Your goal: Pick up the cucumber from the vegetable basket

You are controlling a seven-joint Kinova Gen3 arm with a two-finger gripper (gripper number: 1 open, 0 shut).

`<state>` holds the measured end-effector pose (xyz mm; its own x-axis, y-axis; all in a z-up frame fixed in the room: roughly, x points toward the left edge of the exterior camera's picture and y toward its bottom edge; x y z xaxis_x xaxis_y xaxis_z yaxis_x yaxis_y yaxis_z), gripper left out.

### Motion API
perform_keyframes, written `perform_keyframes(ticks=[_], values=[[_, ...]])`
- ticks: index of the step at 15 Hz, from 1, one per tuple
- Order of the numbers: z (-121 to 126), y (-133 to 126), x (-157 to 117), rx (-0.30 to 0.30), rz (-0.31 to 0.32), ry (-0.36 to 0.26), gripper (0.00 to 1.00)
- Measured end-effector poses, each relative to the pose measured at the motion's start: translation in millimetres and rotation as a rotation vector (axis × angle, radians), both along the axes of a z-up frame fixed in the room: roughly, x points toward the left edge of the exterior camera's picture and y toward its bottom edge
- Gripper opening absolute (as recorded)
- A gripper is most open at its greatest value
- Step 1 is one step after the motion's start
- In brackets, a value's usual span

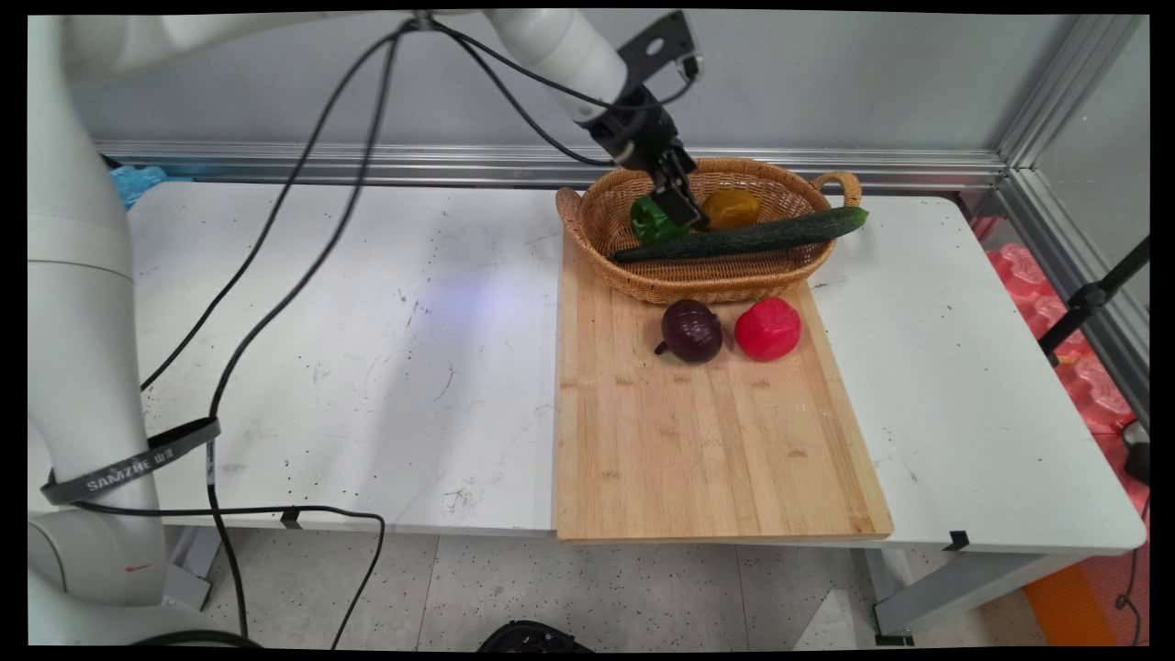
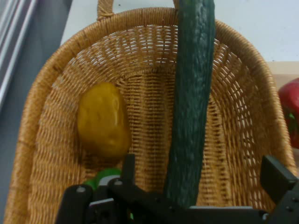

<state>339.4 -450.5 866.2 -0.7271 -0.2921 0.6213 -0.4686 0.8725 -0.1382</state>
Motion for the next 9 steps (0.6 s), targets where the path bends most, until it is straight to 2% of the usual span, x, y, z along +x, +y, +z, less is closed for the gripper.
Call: perform_keyframes(ticks=[9], values=[[-50.7,-50.4,-41.0,0.052,-0.054,-0.01,1.0]])
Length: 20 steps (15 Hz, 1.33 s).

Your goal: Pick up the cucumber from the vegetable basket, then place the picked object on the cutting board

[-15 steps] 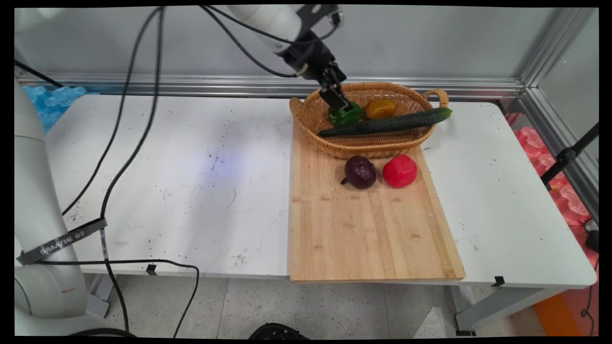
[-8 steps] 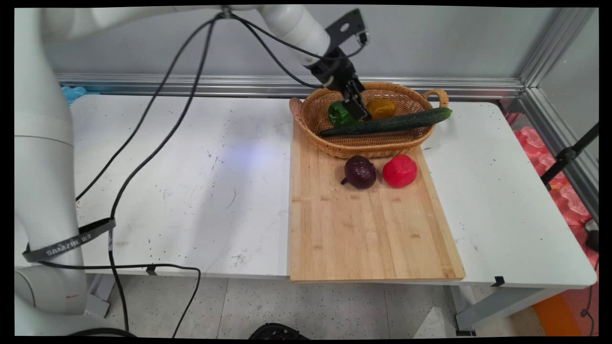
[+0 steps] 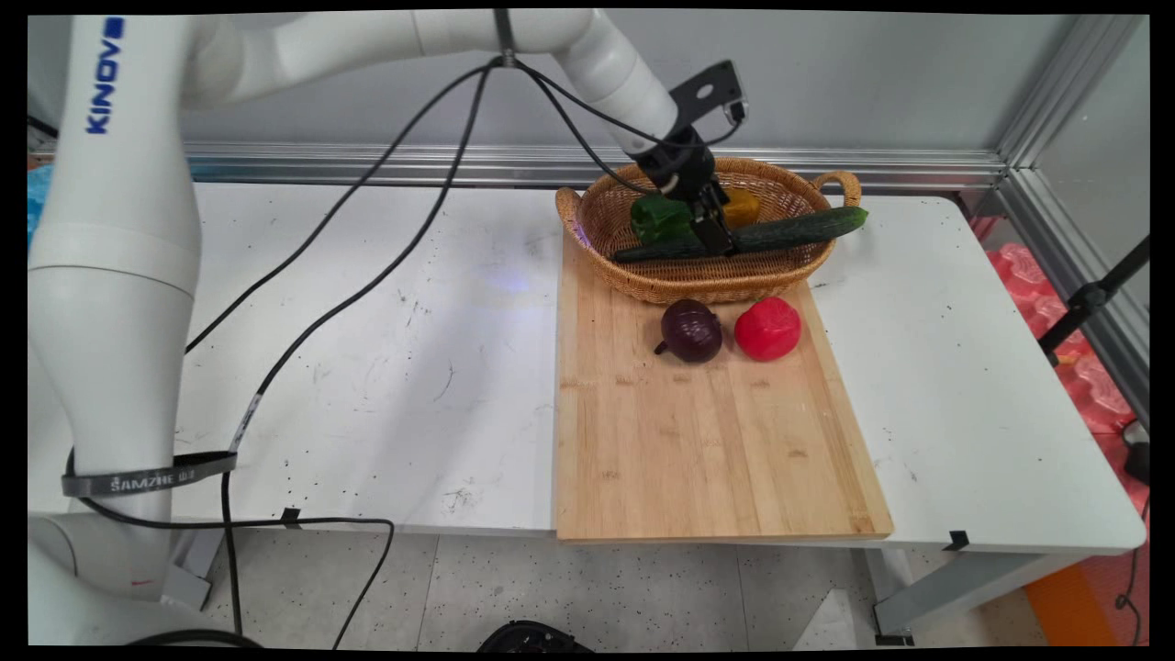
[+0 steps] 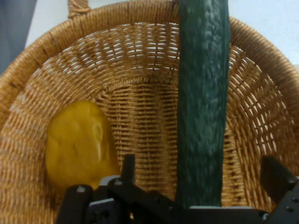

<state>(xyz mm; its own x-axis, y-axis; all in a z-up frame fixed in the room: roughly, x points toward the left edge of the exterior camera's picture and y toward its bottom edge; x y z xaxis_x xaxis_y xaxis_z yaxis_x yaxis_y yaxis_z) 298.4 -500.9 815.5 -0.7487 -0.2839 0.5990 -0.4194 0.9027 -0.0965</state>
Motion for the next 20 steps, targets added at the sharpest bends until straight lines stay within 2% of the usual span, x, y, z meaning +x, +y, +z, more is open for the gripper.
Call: perform_keyframes(ticks=[7,8,15,20], values=[[-22.7,-21.4,-16.8,0.022,-0.032,-0.006,1.0],[-23.8,-22.6,-17.5,0.024,-0.038,-0.006,0.0],[-14.6,-24.9,-16.3,0.021,-0.096,-0.014,0.0],[27.1,-15.6,-14.1,-0.007,-0.117,0.012,0.0]])
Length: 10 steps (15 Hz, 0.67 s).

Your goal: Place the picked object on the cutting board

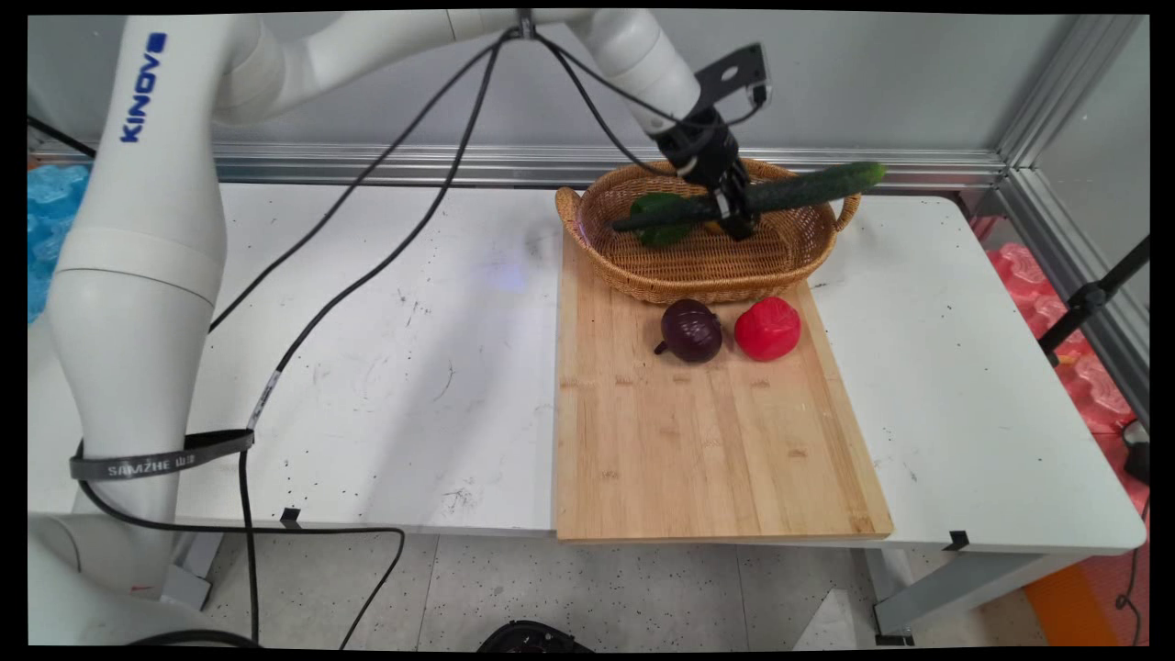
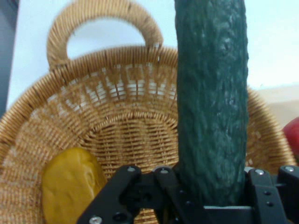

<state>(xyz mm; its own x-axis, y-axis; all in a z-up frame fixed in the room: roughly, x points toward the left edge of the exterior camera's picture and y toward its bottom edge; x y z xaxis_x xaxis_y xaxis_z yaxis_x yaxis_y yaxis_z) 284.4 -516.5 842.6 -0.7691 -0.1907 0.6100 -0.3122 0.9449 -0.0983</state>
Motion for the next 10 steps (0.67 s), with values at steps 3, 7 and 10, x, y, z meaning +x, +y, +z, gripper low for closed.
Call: perform_keyframes(ticks=[3,7,10], values=[[30.1,14.8,5.5,-0.006,0.011,0.015,0.0],[62.7,37.5,9.0,-0.006,0.027,0.021,0.0],[87.0,62.0,6.7,0.002,0.04,0.021,0.0]])
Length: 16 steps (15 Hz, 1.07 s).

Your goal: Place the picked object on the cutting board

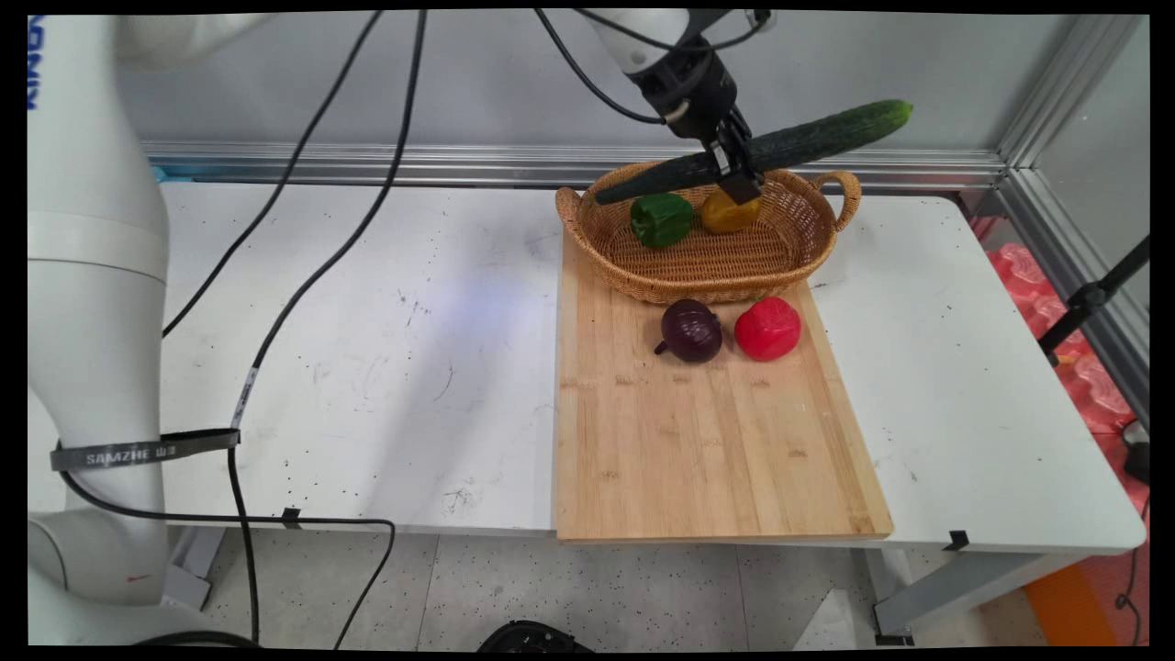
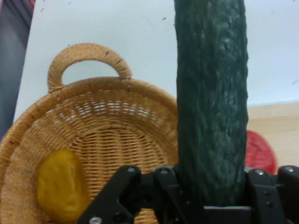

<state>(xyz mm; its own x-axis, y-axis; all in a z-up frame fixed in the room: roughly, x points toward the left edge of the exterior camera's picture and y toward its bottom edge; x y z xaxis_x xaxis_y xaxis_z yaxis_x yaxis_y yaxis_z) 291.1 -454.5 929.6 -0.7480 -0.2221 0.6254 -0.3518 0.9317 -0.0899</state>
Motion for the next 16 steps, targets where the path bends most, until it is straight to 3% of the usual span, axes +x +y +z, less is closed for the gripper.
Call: perform_keyframes(ticks=[4,8,16], values=[[18.7,44.5,-9.6,0.033,0.006,-0.011,0.0],[22.3,91.0,-23.5,0.064,-0.006,-0.042,0.0],[-6.1,177.1,-53.8,0.114,-0.053,-0.134,0.0]])
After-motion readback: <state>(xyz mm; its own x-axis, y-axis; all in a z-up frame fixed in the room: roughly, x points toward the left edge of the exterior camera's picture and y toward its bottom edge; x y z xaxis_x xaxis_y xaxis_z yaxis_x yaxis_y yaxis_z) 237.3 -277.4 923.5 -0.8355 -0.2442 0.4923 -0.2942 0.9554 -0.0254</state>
